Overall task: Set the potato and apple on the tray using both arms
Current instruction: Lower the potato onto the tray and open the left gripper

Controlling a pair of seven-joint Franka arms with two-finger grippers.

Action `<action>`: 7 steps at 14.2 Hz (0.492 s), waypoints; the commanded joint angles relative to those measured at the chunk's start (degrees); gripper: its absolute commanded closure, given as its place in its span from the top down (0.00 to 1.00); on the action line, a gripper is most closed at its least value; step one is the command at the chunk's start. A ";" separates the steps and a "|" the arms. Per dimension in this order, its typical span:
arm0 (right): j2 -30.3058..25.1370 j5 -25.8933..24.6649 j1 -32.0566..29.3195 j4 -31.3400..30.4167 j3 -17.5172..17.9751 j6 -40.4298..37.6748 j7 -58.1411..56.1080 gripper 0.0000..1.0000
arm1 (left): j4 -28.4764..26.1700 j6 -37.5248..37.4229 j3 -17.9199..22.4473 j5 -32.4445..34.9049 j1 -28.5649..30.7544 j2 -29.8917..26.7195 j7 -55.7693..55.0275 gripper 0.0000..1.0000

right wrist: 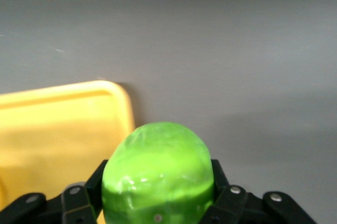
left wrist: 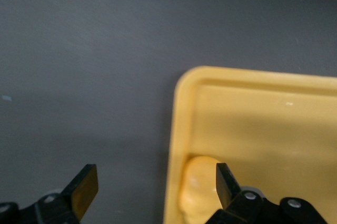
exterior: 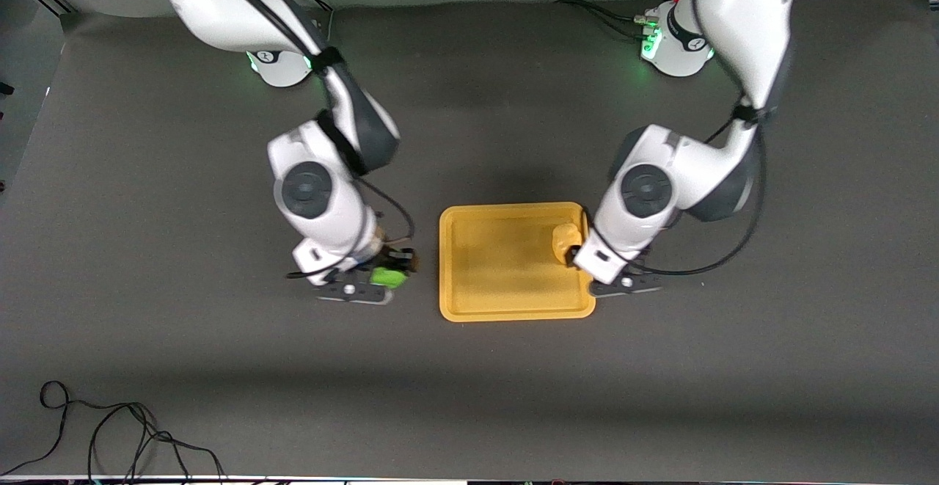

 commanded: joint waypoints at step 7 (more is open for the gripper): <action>23.55 0.38 11.55 21.44 -0.83 13.39 17.46 0.41 | -1.46 -18.51 -0.47 -4.97 21.22 -18.77 31.07 1.00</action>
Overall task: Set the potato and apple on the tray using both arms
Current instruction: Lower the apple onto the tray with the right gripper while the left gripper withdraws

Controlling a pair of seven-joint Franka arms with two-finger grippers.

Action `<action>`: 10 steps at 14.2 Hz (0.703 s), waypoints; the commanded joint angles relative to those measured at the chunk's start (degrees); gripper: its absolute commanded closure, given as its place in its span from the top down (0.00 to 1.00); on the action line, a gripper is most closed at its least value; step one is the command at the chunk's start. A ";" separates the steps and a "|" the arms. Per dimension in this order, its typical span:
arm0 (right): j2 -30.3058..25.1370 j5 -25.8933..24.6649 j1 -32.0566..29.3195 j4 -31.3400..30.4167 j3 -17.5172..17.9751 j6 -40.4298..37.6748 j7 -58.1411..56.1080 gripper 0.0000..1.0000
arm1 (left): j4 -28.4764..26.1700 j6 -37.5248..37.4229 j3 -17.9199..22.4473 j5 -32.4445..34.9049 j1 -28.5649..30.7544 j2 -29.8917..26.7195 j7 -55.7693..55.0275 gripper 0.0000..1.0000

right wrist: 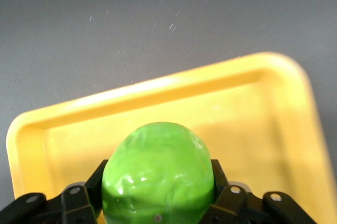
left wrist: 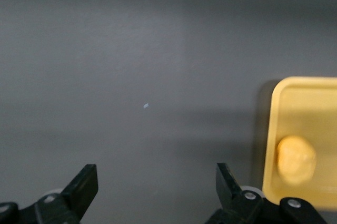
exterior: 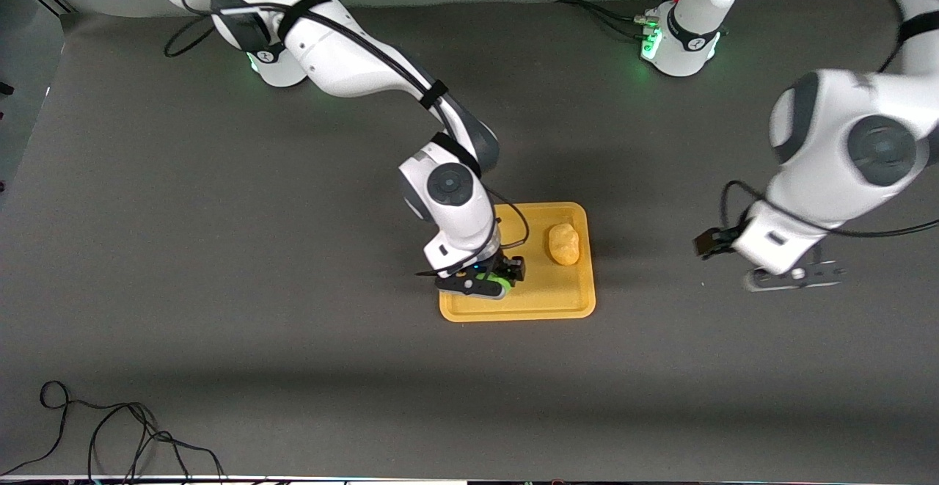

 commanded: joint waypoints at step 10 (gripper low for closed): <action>1.72 0.38 2.68 -0.47 -0.76 -5.16 4.21 0.71 | -1.38 -7.32 -0.11 -1.63 8.78 -8.24 14.26 1.00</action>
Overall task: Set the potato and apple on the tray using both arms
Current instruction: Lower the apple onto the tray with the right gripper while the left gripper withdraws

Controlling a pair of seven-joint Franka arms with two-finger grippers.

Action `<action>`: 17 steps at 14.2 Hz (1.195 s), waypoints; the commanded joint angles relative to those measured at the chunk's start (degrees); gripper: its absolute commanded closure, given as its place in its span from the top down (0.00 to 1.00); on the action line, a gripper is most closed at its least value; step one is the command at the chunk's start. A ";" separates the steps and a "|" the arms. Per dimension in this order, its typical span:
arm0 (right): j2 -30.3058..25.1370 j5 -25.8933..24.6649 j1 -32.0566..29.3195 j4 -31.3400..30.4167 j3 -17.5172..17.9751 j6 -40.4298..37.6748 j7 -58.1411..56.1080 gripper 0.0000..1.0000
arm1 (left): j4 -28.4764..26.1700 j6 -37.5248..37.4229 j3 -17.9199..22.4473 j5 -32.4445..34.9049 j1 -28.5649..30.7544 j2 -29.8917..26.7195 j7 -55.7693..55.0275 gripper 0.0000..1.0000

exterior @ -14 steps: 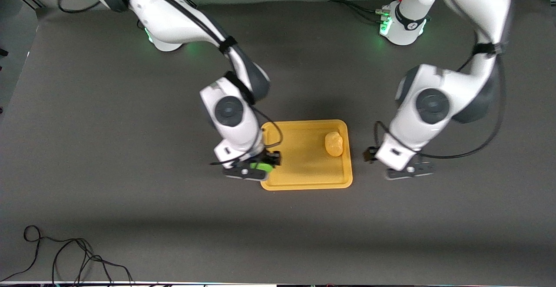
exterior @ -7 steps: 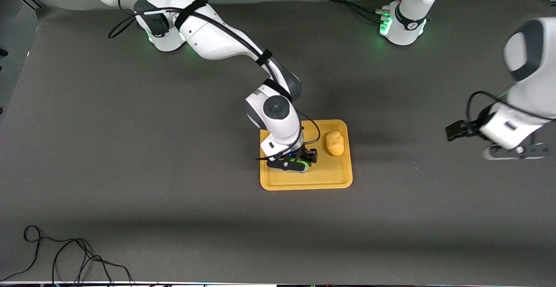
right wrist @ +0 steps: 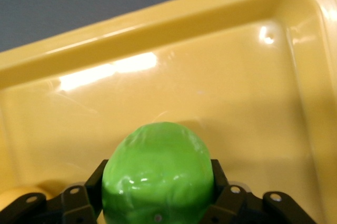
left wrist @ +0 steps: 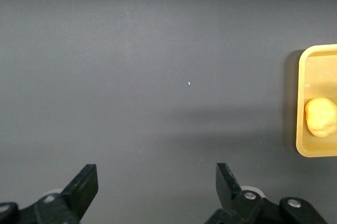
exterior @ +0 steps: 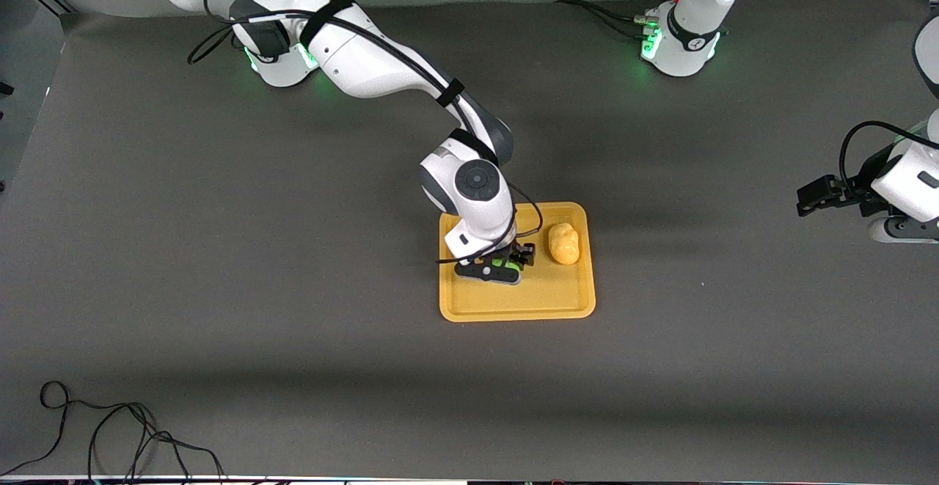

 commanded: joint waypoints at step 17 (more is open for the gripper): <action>-37.08 0.99 -15.57 -26.97 -1.59 -10.44 -13.90 1.00 | -1.05 -1.97 0.07 0.37 0.30 -4.00 0.17 1.00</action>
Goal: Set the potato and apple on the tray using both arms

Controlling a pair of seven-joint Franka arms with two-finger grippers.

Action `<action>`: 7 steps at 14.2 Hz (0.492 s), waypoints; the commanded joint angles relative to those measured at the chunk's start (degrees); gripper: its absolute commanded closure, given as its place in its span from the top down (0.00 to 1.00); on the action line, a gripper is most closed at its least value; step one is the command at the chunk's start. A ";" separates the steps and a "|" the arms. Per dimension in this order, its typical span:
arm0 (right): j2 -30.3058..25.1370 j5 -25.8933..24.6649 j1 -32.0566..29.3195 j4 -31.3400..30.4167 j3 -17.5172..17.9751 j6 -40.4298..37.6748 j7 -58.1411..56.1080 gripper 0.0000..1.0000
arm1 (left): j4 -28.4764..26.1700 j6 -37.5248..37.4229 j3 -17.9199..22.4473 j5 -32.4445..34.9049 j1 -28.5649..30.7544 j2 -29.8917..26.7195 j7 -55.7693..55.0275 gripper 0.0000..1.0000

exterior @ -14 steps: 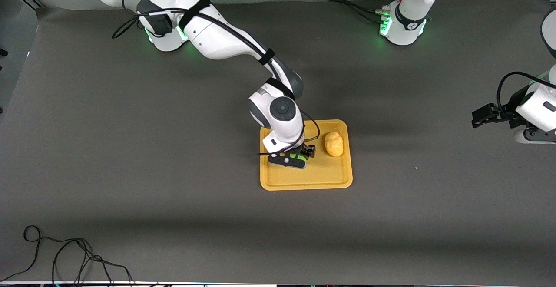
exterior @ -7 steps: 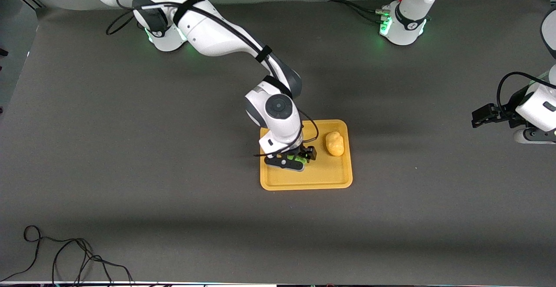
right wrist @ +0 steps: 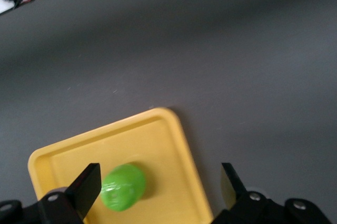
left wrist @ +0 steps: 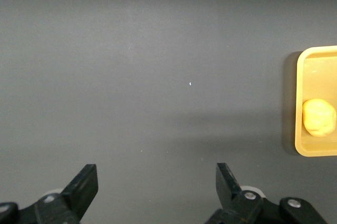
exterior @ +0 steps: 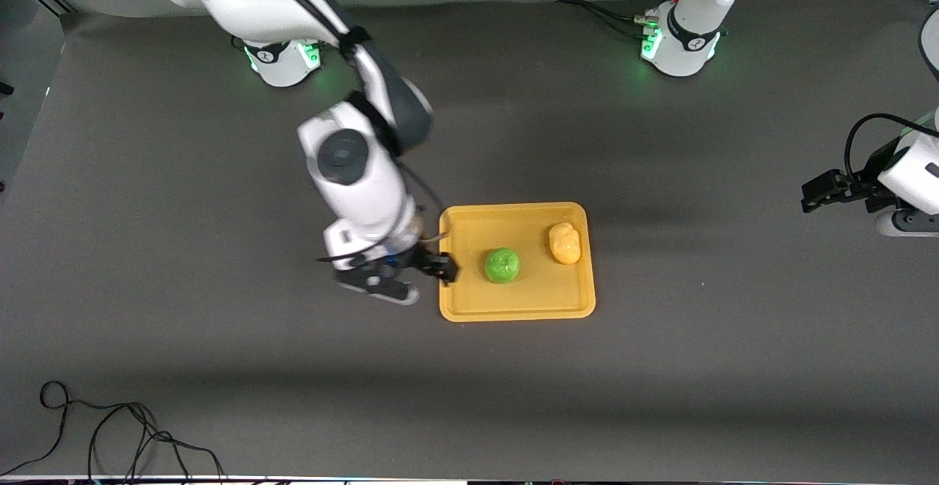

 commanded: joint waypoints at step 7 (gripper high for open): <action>-21.98 0.51 -10.19 -13.42 -6.79 -16.75 -26.87 1.00 | -0.96 -3.52 -0.25 2.22 0.09 -3.41 -1.55 1.00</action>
